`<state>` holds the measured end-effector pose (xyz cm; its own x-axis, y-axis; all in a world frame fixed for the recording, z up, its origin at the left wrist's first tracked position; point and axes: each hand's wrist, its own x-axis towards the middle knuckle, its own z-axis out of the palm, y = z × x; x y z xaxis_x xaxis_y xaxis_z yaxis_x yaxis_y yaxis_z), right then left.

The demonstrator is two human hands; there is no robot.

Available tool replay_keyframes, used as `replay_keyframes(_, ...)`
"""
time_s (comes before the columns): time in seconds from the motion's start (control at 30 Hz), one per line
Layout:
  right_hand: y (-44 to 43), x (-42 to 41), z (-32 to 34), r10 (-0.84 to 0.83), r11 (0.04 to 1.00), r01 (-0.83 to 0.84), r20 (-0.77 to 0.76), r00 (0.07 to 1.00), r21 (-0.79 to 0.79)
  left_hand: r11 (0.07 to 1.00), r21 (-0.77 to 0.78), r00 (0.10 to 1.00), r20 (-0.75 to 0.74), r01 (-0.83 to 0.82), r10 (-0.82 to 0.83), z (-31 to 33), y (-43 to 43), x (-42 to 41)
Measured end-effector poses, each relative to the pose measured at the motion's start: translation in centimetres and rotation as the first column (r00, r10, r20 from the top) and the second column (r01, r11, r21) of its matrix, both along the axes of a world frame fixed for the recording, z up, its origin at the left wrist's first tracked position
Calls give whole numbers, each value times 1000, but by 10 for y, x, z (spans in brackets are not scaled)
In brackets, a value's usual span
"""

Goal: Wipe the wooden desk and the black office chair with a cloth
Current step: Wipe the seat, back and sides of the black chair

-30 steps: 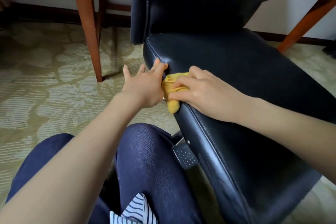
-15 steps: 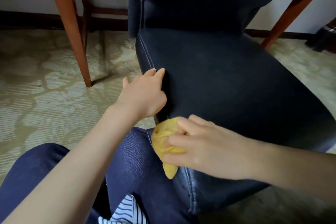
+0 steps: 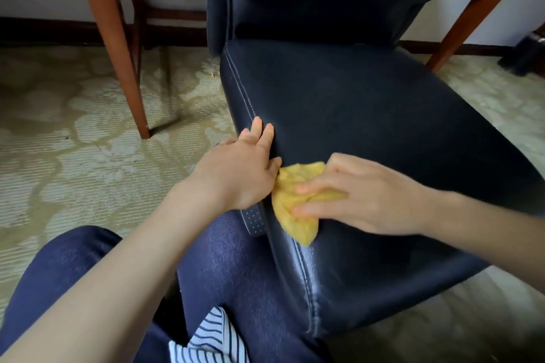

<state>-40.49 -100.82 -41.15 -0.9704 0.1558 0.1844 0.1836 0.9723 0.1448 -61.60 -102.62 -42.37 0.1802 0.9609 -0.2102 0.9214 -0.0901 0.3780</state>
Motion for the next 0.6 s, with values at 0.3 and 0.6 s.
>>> replay_keyframes(0.3, 60, 4, -2, -377, 923, 361, -129, 917, -130, 998, -67, 999, 35, -19, 22, -9, 26, -17)
replay_keyframes(0.6, 120, -6, -1, -913, 409, 870, -134, 386, -277, 991, 12, 991, -25, -134, 134, -8, 49, -38)
